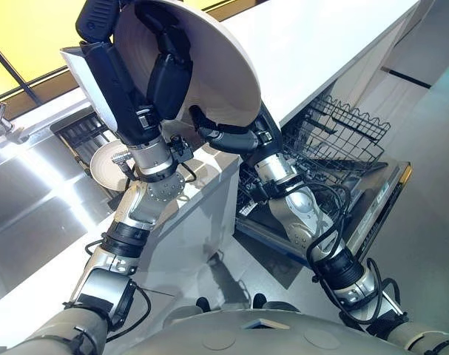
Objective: Pick up plates and place into dishwasher.
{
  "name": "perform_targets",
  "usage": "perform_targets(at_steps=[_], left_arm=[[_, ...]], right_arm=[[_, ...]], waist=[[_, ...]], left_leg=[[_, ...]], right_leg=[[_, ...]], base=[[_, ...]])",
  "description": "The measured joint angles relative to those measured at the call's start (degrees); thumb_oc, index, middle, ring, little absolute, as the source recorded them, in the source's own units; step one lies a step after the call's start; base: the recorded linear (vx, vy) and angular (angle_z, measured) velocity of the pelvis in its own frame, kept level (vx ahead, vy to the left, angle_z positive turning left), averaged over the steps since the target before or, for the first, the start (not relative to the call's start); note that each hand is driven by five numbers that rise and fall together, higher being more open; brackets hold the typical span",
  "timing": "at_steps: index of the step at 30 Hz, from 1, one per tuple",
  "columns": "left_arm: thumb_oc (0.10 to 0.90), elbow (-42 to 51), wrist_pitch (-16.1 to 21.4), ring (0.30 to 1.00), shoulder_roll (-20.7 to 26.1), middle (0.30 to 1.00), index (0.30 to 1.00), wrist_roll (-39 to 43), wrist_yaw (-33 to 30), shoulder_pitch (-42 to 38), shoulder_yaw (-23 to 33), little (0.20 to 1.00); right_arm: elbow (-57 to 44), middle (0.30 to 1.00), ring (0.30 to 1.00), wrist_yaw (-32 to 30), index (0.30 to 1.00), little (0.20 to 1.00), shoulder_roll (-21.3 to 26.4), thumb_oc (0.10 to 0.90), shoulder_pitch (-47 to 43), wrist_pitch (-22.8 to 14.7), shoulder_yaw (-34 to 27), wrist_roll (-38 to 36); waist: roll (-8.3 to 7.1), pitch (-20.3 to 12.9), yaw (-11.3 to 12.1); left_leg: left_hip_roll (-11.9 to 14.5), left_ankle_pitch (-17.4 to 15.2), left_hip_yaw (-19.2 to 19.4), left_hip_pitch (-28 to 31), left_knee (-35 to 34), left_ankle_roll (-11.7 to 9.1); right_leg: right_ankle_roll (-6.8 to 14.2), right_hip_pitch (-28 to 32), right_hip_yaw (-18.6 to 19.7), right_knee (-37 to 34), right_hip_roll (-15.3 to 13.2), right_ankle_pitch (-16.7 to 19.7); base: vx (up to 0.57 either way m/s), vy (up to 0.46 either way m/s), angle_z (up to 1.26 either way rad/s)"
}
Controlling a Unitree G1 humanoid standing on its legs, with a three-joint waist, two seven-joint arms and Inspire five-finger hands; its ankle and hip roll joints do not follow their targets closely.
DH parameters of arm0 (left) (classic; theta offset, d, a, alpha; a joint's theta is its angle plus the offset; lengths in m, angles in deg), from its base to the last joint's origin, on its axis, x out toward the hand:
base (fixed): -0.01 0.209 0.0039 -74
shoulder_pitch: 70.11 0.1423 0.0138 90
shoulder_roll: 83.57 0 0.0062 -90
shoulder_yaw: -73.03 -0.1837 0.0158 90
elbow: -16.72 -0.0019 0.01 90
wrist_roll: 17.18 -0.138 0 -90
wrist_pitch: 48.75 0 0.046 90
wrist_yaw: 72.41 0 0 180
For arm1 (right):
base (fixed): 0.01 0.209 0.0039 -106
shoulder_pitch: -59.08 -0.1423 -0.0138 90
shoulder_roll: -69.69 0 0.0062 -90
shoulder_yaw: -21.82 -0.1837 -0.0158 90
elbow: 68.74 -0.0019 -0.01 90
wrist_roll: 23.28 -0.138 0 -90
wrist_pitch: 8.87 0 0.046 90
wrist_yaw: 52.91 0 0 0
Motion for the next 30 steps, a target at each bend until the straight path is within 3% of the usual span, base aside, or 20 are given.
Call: perform_targets(at_steps=[5, 6, 7, 8, 17, 30], left_arm=[[0.100, 0.91, -0.01, 0.300, -0.61, 0.300, 0.300, 0.41, 1.32, 1.32, -0.49, 0.200], [0.204, 0.91, -0.01, 0.389, -0.64, 0.389, 0.389, 0.89, 1.61, 1.33, -0.48, 0.304], [0.424, 0.91, -0.01, 0.578, -0.65, 0.578, 0.578, 1.72, 2.20, 1.35, -0.48, 0.524], [0.800, 0.91, -0.01, 0.900, -0.66, 0.900, 0.900, 2.36, 2.85, 1.39, -0.53, 0.900], [0.800, 6.12, 1.84, 0.900, -0.75, 0.900, 0.900, 11.23, 11.11, 5.95, -3.57, 0.900], [0.800, 3.79, 1.91, 0.900, 0.62, 0.900, 0.900, 22.25, 24.30, 12.32, -3.83, 0.900]], right_arm=[[0.01, 0.300, 0.300, -1.82, 0.300, 0.200, 0.03, 0.100, 0.14, -0.11, -0.18, 0.27], [0.01, 0.300, 0.300, -1.83, 0.300, 0.200, 0.02, 0.100, 0.21, -0.15, -0.19, 0.56], [0.01, 0.300, 0.300, -1.98, 0.300, 0.200, 0.02, 0.100, 0.34, -0.22, -0.19, 0.66], [0.01, 0.300, 0.300, -2.28, 0.300, 0.200, 0.02, 0.100, 0.40, -0.24, -0.19, 0.67], [0.02, 0.300, 0.300, -3.94, 0.300, 0.200, 0.02, 0.100, 2.08, -0.61, -2.75, 1.39], [0.59, 0.300, 0.300, -2.88, 0.300, 0.200, 2.23, 0.100, 7.26, -1.29, -4.85, 1.96]], waist=[[0.00, 0.00, 0.14], [0.00, 0.00, 0.14], [0.00, 0.00, 0.16], [0.00, 0.00, 0.18], [0.00, 0.00, 0.44], [0.07, 0.03, 0.56]], left_leg=[[-0.02, 0.05, -0.25, -0.11, 0.00, 0.01], [-0.02, 0.06, -0.28, -0.12, 0.00, 0.00], [-0.02, 0.06, -0.34, -0.13, 0.00, 0.00], [-0.02, 0.06, -0.34, -0.13, 0.00, 0.00], [-0.08, 0.06, -0.36, -0.17, 0.00, 0.00], [-0.08, 0.09, -0.33, -0.15, -0.01, 0.04]], right_leg=[[0.04, 0.00, -0.07, 0.00, -0.02, -0.04], [0.04, 0.01, -0.07, 0.00, -0.01, -0.05], [0.05, 0.02, -0.07, 0.00, -0.02, -0.05], [0.06, 0.02, -0.07, -0.01, -0.02, -0.06], [0.07, -0.02, -0.05, 0.00, -0.06, -0.07], [0.07, 0.00, -0.01, -0.01, -0.09, -0.07]], base=[[0.01, 0.000, 0.01], [0.00, 0.000, 0.00], [0.00, 0.000, 0.00], [0.00, 0.000, 0.00], [0.00, 0.000, 0.00], [0.00, 0.000, 0.00]])
